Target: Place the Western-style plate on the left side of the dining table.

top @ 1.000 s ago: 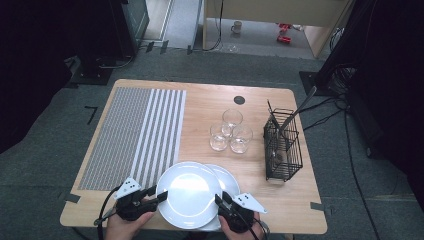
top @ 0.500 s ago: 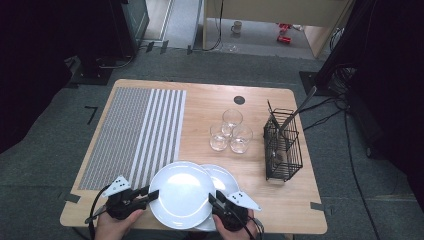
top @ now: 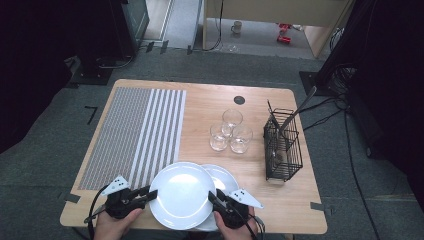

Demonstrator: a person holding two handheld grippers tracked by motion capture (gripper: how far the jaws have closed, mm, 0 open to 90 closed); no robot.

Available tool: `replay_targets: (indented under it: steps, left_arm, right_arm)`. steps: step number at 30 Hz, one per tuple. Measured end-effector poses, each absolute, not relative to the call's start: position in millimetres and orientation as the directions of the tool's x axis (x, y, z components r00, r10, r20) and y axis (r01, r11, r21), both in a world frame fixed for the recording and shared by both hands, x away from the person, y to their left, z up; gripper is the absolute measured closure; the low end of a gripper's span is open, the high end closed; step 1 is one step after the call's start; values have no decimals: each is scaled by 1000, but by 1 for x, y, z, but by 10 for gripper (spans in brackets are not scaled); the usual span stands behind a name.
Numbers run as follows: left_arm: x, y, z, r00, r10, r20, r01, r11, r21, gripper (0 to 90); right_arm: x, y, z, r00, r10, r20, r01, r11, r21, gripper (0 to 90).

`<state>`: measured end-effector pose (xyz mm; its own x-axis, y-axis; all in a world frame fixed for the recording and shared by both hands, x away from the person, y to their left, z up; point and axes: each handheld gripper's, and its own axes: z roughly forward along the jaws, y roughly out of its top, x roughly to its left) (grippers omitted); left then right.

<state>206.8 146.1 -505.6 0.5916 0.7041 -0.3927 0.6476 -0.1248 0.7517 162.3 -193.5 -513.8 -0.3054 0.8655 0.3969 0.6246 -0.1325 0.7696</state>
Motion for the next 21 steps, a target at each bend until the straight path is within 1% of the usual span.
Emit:
replay_targets:
  steps: [2, 3, 4, 7, 9, 12, 14, 16, 21]
  left_arm:
    - [207, 147, -506, 590, 698, -406, 651, -113, 751, 658]
    - [208, 148, -506, 583, 694, -422, 658, -100, 746, 667]
    - [208, 148, -506, 583, 694, -422, 658, -100, 746, 669]
    - [207, 147, -507, 577, 697, -426, 661, -92, 745, 669]
    - [207, 146, -507, 577, 697, -426, 660, -90, 746, 669]
    - [207, 145, -507, 573, 704, -419, 660, -92, 746, 668]
    - [207, 144, -509, 576, 707, -410, 657, -102, 747, 661]
    - [208, 144, -509, 578, 706, -409, 659, -108, 744, 659]
    - [208, 144, -510, 580, 705, -409, 659, -111, 744, 658]
  right_arm:
    - [163, -194, -514, -293, 862, 413, 634, -148, 759, 686]
    - [163, -195, -514, -278, 860, 428, 641, -166, 749, 705]
    - [163, -195, -514, -278, 860, 428, 641, -166, 749, 705]
    - [161, -196, -512, -262, 868, 423, 621, -183, 762, 772]
    - [161, -196, -511, -258, 869, 421, 619, -186, 763, 777]
    - [162, -197, -512, -259, 861, 439, 627, -196, 754, 755]
    - [161, -199, -513, -245, 849, 468, 635, -224, 739, 711]
    - [160, -200, -513, -246, 844, 477, 633, -233, 738, 706]
    - [157, -200, -515, -238, 814, 529, 664, -261, 701, 699]
